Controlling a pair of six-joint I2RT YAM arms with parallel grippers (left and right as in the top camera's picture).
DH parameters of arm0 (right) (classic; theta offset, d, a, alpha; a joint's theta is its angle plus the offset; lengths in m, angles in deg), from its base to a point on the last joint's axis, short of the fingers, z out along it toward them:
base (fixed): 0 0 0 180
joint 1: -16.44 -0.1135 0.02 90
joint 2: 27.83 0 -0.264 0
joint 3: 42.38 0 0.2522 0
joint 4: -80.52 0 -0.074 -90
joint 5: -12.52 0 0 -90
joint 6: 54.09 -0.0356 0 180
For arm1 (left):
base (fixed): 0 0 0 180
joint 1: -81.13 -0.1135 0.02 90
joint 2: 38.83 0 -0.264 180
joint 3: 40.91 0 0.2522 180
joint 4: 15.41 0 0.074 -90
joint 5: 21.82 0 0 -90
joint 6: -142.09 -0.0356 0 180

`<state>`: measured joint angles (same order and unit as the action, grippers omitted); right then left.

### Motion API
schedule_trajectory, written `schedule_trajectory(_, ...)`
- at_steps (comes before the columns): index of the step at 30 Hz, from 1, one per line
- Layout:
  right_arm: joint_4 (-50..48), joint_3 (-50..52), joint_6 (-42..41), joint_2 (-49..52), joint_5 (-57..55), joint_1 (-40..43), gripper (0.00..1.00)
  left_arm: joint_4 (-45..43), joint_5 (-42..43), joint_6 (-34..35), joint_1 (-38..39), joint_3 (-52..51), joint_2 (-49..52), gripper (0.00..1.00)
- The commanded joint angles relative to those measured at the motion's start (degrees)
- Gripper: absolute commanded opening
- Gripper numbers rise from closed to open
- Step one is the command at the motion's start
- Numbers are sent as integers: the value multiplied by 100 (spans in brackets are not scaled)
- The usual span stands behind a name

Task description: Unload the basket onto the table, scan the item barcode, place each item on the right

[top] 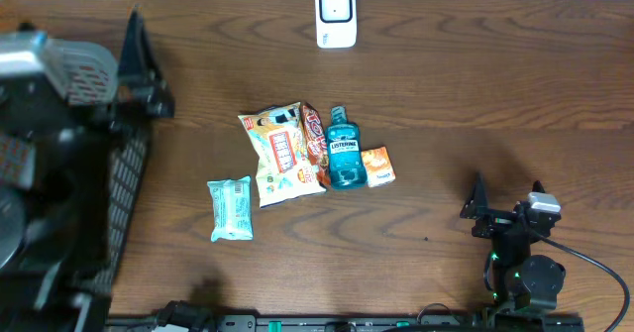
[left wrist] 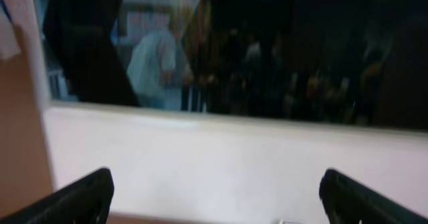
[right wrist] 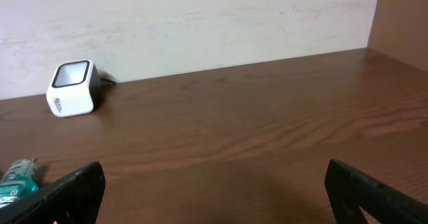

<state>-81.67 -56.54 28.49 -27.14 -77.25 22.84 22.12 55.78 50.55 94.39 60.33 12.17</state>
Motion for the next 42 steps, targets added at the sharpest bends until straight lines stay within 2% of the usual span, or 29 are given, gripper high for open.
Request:
schedule_trajectory(1,-11,9,136,-31,-286,-7,99,282,-72,-407,-22,157,-225,98)
schedule_trajectory(4,-63,9,304,-31,-914,-7,99,459,50,-400,-22,151,-509,98)
schedule_trajectory(12,-85,9,236,-31,-820,-7,99,564,780,-393,-85,-382,-1694,98)
schedule_trajectory(18,20,9,-321,-31,249,-7,99,461,1248,-280,-573,-866,-2426,98)
schedule_trajectory(20,-2,9,-776,-31,542,-7,99,400,1335,7,-785,-1038,-2688,98)
schedule_trajectory(21,-20,9,-1285,-31,667,-7,99,378,1504,278,-986,-1180,-2955,98)
schedule_trajectory(26,-76,9,-1943,-31,1248,-7,99,358,2280,372,-1482,-1432,-3622,98)
schedule_trajectory(34,-149,9,-2024,-31,2481,-7,99,568,2297,861,-2181,-1488,-4262,98)
schedule_trajectory(42,-149,9,-2024,-31,3416,-7,99,555,2295,916,-2072,-1488,-4380,98)
